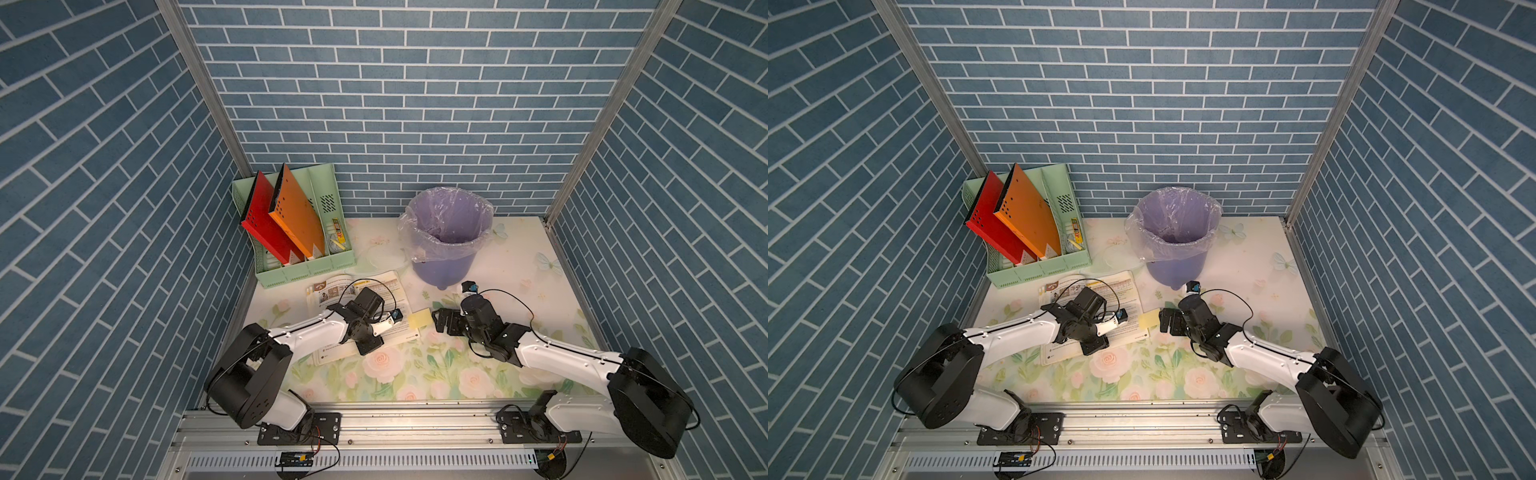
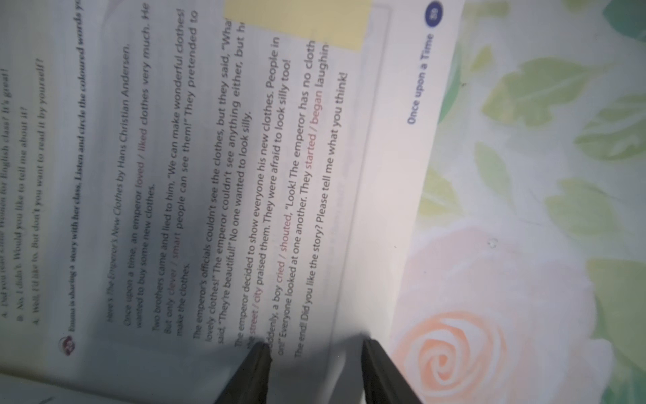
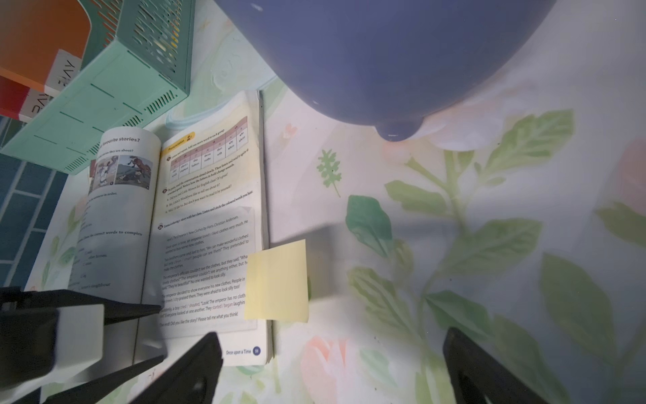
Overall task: Peel off the used sticky note
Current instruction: Adjust the book at the center of the board, then tear off the note from the book.
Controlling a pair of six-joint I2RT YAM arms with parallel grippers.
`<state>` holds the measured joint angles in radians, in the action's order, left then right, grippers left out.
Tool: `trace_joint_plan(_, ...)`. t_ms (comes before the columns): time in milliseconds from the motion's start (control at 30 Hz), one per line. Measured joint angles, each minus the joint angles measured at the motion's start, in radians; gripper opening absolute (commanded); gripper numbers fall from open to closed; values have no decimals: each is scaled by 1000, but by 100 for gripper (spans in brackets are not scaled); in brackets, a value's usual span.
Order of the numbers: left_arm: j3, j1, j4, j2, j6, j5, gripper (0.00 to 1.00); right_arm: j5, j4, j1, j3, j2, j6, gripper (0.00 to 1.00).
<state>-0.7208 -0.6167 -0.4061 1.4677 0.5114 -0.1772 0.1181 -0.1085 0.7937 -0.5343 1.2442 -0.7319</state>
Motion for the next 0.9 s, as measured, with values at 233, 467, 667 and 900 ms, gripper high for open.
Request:
trace_joint_plan(233, 25, 3, -48, -69, 48, 35, 48, -35, -4, 0, 6, 55, 41, 86)
trace_joint_plan(467, -11, 10, -141, -97, 68, 30, 50, -231, -77, 0, -25, 219, 71, 67)
trace_joint_plan(667, -171, 10, -150, -29, 8, -26, 49, -332, -150, -3, -117, 335, 85, 65)
trace_joint_plan(900, -322, 12, -4, 196, -104, -21, 48, -409, -230, -40, -143, 396, 85, 61)
